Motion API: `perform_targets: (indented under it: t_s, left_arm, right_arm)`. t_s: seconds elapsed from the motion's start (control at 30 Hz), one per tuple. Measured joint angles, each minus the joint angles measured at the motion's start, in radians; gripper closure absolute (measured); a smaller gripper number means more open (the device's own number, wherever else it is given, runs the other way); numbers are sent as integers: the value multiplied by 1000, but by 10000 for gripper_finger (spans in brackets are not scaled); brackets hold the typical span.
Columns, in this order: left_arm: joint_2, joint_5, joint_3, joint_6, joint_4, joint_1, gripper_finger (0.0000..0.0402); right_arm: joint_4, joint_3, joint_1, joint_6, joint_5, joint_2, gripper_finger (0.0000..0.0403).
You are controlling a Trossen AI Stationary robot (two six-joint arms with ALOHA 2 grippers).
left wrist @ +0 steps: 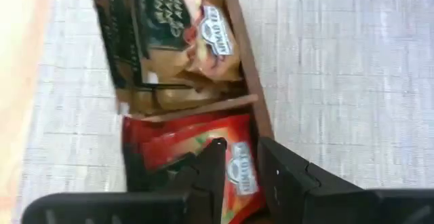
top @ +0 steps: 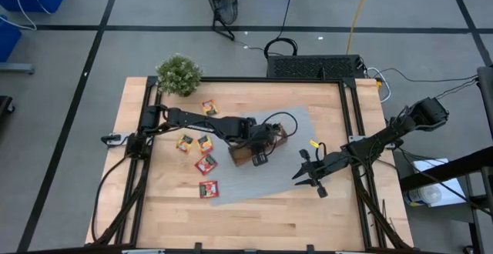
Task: Pick & Place Tea
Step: Put the red tea bag into the middle section of the wooden organizer
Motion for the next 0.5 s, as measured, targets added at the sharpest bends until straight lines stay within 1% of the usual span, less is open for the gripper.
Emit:
perform_targets:
  t_s: [0.13,0.2,0.33,0.43,0.5]
  left_arm:
    - [0,-34,25,5,-36,-2,309]
    - [0,-38,41,14,-81,-4,309]
    - [-9,-46,103,36,-313,-39,309]
    - [-26,-42,132,62,-502,-126,309]
    - [-26,-34,134,-35,-596,-185,309]
  right_arm:
    - [0,0,0,0,0,0,312]
    - [-1,0,0,0,0,0,312]
    - [-2,0,0,0,0,0,312]
    - [-15,0,0,11,0,0,312]
    - [-25,0,0,15,0,0,312]
